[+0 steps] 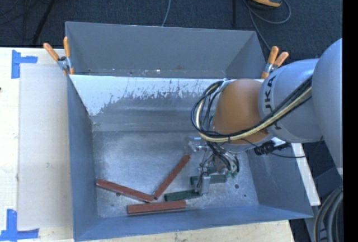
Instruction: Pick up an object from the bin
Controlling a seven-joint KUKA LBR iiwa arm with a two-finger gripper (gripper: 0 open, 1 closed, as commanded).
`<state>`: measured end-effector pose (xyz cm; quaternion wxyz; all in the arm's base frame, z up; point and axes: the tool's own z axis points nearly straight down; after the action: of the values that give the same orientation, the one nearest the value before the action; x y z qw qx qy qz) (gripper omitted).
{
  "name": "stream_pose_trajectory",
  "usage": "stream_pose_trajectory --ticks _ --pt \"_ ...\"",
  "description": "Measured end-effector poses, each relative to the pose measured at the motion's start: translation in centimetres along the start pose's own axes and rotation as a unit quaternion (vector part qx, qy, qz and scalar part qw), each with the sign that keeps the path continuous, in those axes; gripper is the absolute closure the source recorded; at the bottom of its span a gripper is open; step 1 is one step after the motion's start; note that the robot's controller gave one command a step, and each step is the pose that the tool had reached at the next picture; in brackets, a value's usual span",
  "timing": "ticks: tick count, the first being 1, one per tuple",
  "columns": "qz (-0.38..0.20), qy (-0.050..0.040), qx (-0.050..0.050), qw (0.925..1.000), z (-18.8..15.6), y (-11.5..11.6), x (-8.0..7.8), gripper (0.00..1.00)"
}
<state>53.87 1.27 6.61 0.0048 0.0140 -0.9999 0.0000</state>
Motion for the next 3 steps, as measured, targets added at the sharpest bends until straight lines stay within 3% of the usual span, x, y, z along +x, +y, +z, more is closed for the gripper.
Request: stream_pose_trajectory --ticks 1,2,3 --pt "-0.097 -0.0062 0.000 0.9953 -0.5 4.3 -3.1 0.00" --pt "-0.096 -0.0053 -0.002 0.9953 -0.7 4.4 -3.1 1.00" --pt "-0.504 -0.0061 0.002 0.8638 -1.4 10.6 -6.3 1.00"
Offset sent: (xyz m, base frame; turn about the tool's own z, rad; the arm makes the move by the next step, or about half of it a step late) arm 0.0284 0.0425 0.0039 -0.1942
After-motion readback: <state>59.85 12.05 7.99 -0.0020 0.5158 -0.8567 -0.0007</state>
